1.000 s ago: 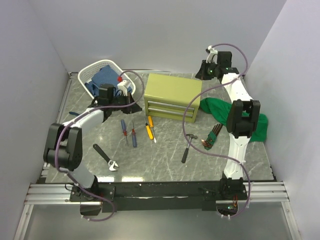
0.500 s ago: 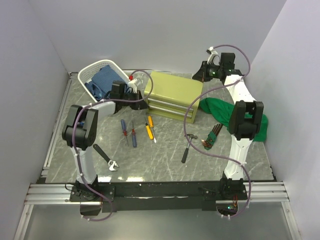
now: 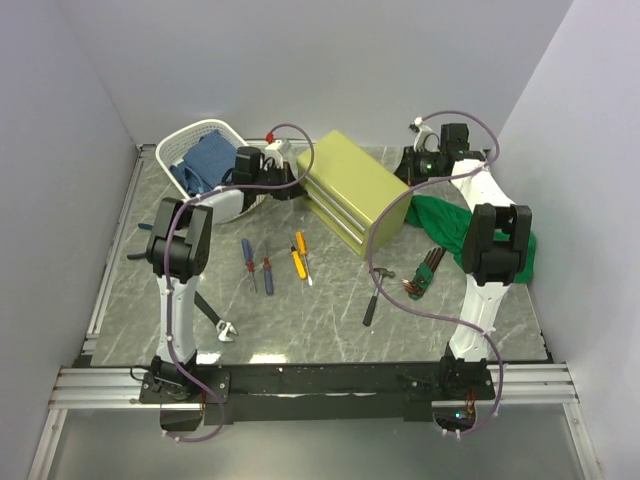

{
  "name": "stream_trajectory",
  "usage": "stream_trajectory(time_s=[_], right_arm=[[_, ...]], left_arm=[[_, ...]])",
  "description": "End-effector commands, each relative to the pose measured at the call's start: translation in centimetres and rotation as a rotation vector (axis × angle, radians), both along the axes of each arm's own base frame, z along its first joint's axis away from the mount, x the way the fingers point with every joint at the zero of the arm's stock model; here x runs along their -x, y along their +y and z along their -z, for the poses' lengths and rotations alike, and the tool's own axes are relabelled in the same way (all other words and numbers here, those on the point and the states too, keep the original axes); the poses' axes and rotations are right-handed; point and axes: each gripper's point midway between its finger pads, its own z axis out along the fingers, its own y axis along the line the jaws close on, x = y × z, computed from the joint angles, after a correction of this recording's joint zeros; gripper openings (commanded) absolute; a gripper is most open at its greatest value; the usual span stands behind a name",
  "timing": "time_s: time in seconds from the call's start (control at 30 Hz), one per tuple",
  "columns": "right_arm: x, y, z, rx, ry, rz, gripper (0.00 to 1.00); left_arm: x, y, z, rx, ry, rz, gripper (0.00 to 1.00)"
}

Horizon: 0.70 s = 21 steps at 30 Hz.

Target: Sort the tools into containers

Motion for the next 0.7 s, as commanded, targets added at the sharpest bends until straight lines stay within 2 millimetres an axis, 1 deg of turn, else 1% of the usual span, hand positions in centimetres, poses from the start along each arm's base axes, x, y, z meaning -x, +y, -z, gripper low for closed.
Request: stream_trajectory(time_s=[0.0, 0.07, 0.1, 0.13, 0.3, 0.43, 0.67], right_arm=[[2.7, 0.4, -1.2, -0.007, 0.045, -0.023, 0.08], [2.8, 0.2, -1.3, -0.003, 0.044, -0.02, 0.08], [2.8, 0.2, -1.4, 0.001, 0.04, -0.019, 0.08], [2.6, -0.1, -1.4, 0.007, 0.037, -0.009, 0.08], [2.3, -0.4, -1.7, 0.008, 0.026, 0.006, 0.09], [2.1, -0.5, -2.0, 0.011, 0.025, 0.017, 0.09], [3.0, -0.8, -2.1, 0.033, 0.023, 0.022, 0.09]], left_arm=[[-2.6, -2.3, -2.6, 0.044, -0.123, -0.015, 0.03], [-2.9, -2.9, -2.7, 0.048, -0.13, -0.004, 0.03], [-3.1, -3.1, -3.0, 0.051, -0.138, -0.003, 0.03], [-3.1, -3.2, -2.8, 0.054, -0.129, 0.0, 0.03], [-2.9, -3.3, -3.1, 0.063, -0.123, 0.0, 0.05], [-3.4, -3.5, -3.7, 0.079, -0.132, -0.006, 0.08], [-4.8, -4.0, -3.9, 0.089, -0.152, -0.013, 0.09]])
